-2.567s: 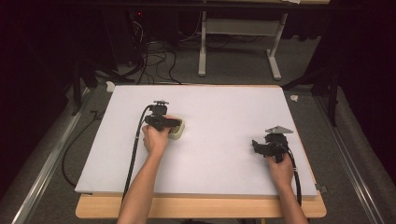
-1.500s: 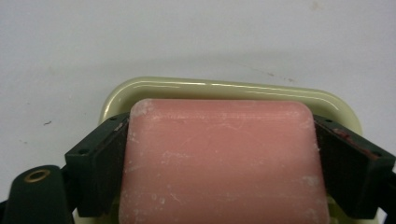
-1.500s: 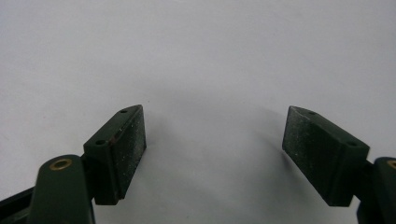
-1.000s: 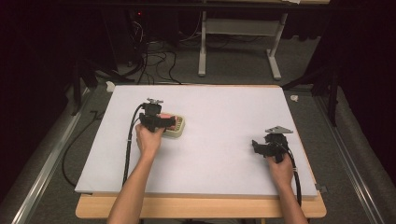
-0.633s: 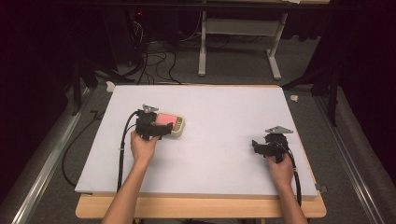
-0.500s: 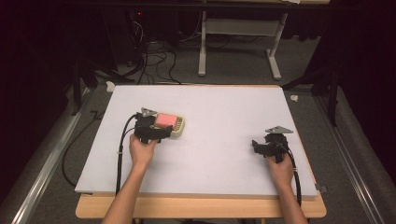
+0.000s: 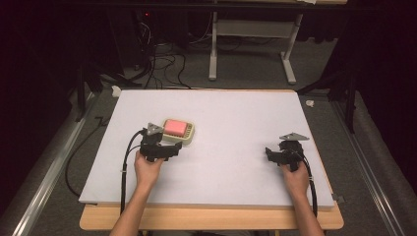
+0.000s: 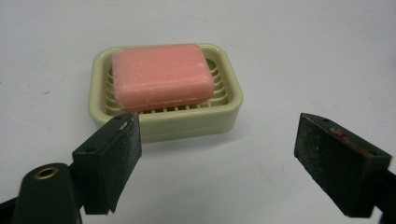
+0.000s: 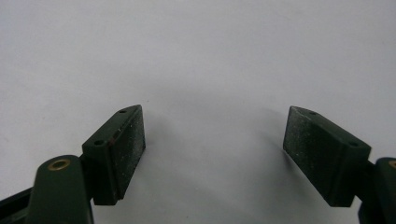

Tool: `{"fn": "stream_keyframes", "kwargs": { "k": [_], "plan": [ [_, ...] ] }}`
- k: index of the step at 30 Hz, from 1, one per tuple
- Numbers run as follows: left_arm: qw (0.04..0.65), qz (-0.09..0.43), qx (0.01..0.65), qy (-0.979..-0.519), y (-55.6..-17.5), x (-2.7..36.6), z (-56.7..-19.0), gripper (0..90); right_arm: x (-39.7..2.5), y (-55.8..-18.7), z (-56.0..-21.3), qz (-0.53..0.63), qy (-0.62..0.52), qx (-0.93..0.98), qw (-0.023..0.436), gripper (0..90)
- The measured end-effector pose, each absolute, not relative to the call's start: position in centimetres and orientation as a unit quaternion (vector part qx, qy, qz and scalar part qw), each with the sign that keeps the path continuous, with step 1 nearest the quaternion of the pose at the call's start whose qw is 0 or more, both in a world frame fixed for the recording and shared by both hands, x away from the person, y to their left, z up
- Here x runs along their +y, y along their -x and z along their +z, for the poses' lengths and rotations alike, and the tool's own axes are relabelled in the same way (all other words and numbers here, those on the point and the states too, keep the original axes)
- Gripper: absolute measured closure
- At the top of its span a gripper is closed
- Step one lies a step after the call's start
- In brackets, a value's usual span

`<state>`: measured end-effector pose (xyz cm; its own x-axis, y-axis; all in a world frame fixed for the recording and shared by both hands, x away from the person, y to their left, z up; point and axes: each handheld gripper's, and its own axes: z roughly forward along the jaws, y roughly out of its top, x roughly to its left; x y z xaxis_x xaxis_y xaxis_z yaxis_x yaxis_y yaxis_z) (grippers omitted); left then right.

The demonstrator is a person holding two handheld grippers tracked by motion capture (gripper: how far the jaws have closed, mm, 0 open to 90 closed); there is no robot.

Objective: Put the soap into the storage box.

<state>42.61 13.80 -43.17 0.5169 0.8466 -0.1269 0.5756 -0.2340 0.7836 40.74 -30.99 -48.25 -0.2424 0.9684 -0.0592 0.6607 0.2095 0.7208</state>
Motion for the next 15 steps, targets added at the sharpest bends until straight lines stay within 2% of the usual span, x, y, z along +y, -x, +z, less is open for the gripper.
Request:
{"fn": "stream_keyframes", "kwargs": {
  "k": [15],
  "plan": [
    [0.411,0.157,0.447,-0.778,-40.5,13.8,-44.3,16.0,-31.0,-40.7,-48.2,0.294,-0.558,0.731,0.26,21.4]
  ]
}}
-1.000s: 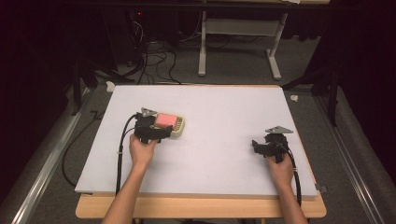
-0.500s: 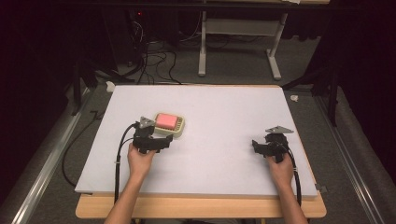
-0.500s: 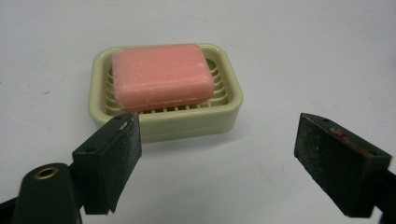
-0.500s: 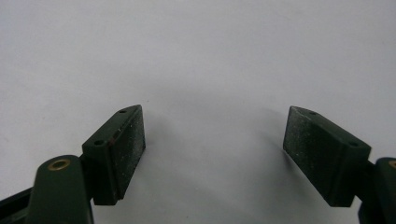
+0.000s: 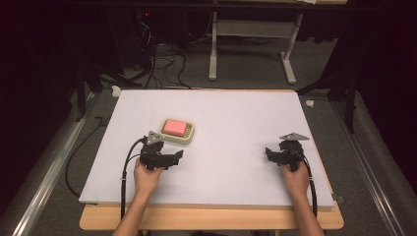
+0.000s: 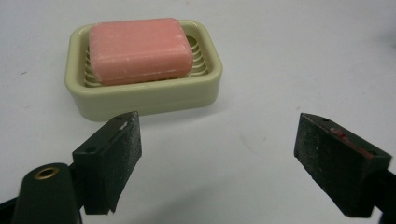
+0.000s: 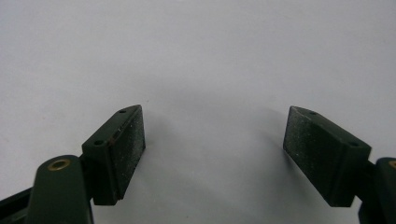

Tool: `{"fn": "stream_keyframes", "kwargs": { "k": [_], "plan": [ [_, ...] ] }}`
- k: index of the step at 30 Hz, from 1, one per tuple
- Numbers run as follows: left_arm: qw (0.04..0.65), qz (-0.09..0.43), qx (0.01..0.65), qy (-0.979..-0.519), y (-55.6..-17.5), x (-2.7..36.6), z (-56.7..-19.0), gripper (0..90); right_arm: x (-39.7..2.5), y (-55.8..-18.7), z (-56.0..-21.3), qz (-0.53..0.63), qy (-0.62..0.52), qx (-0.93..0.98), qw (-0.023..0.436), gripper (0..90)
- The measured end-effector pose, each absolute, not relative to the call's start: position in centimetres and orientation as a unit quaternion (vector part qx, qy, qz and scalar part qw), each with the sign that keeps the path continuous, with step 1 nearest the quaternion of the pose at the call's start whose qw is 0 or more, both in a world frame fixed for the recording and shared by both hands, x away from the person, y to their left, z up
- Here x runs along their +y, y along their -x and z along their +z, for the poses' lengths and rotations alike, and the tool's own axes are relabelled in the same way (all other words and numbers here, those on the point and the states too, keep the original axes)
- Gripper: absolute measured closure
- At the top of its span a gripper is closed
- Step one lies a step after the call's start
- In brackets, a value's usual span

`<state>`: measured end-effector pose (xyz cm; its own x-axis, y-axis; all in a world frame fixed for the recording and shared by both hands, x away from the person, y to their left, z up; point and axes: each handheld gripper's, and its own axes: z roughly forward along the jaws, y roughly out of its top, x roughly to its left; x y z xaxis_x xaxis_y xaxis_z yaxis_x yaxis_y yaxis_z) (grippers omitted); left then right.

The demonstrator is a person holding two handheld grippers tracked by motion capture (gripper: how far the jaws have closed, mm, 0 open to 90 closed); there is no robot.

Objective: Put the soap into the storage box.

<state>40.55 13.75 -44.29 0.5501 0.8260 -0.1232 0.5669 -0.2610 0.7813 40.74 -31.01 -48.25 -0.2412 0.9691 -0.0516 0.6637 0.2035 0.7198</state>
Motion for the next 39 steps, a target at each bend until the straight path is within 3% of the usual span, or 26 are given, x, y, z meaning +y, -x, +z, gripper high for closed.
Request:
{"fn": "stream_keyframes", "kwargs": {
  "k": [39],
  "plan": [
    [0.381,0.145,0.439,-0.8,-40.3,11.1,-48.6,16.1,-30.9,-40.6,-48.2,0.292,-0.559,0.731,0.263,21.5]
  ]
}}
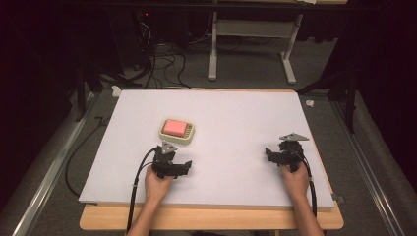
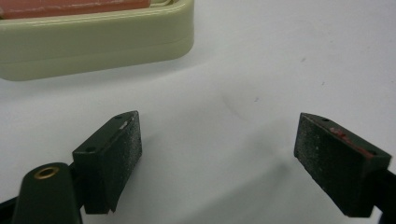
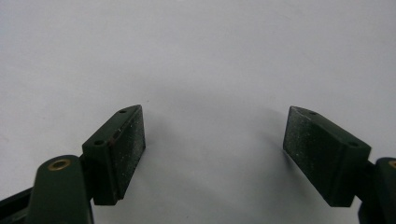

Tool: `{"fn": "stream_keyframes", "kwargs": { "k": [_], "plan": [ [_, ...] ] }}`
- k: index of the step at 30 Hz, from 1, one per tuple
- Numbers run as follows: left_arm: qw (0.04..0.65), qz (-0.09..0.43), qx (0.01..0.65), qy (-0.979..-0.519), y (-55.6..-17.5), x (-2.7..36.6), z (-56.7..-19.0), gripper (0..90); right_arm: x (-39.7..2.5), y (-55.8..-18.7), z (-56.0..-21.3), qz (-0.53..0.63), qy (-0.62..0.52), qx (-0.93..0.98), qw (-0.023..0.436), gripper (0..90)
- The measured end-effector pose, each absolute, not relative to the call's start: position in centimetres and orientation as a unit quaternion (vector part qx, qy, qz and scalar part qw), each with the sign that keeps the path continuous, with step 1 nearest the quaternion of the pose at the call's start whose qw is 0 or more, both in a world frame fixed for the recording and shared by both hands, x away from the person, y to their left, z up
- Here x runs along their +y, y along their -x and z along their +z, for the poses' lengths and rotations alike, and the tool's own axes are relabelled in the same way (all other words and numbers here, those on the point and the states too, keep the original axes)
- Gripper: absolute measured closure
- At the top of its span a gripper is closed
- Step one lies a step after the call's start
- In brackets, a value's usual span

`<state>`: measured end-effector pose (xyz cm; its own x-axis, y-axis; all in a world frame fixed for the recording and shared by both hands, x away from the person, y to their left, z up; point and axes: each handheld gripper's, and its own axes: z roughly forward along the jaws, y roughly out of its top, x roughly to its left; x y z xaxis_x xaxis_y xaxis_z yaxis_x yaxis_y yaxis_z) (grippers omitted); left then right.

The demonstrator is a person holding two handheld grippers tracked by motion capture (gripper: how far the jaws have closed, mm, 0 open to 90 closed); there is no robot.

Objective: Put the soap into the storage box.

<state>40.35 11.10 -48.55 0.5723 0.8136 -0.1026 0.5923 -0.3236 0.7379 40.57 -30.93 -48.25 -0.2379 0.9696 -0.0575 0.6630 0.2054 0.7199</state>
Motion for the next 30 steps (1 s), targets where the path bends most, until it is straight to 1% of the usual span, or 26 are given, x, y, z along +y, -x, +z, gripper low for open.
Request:
{"fn": "stream_keyframes", "kwargs": {
  "k": [13,24,30],
  "plan": [
    [0.357,0.176,0.426,-0.812,-40.06,10.27,-48.76,15.5,-30.9,-40.52,-48.25,0.292,-0.559,0.73,0.263,21.5],
    [0.357,0.175,0.427,-0.812,-40.06,10.29,-48.78,15.3,-30.95,-40.53,-48.26,0.292,-0.558,0.731,0.262,21.5],
    [0.357,0.175,0.427,-0.812,-40.07,10.3,-48.78,15.3,-31.06,-40.62,-48.27,0.295,-0.562,0.729,0.255,21.5]
  ]
}}
